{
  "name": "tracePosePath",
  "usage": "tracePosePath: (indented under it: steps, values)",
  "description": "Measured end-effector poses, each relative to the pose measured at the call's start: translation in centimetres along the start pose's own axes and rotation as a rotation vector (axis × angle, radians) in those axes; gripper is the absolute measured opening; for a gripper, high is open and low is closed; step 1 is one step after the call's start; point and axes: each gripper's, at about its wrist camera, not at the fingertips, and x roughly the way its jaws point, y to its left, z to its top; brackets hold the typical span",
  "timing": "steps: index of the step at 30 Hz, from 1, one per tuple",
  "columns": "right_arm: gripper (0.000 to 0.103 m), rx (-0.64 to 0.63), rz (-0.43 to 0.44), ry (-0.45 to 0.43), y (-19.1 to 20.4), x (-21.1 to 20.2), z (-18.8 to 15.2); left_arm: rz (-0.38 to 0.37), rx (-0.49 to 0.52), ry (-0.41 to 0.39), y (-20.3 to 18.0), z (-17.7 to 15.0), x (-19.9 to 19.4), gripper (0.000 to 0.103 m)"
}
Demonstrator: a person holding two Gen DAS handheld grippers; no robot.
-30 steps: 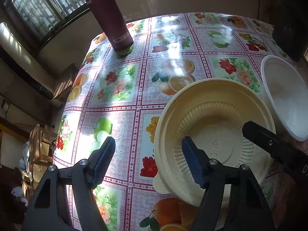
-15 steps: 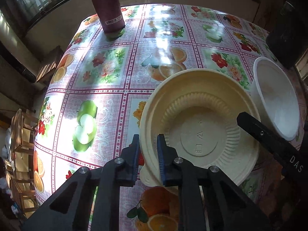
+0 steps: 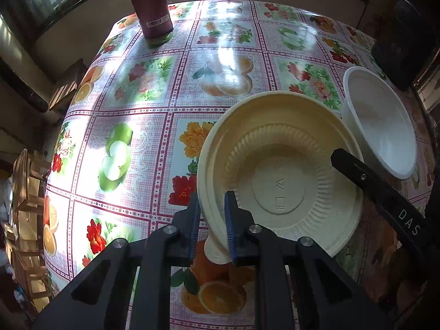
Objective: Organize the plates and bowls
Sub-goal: 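Close both tools on the ribbed cream bowl rim and lift it, then carry the ribbed cream bowl with both tools over the red plate stack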
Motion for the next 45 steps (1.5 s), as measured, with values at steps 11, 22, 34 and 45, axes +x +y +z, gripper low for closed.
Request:
tracePosePath:
  steps: [11,22,34,45]
  values:
    - [0.010,-0.013,-0.038,0.050,-2.9,-7.4,-4.6,-0.092,0.049,0.021,-4.6,-6.6,-2.5,0.015]
    - [0.011,-0.044,-0.086,0.022,-4.4,-16.6,-11.4,-0.191,0.095,-0.027,-8.5,-15.1,-6.4,0.015]
    - [0.011,-0.114,-0.098,0.005,-0.9,-20.0,-16.7,-0.212,0.073,-0.105,-5.8,-20.8,-9.4,0.015]
    - [0.011,-0.224,-0.056,0.022,6.6,-17.9,-19.2,-0.190,-0.020,-0.185,1.1,-23.9,-12.2,0.015]
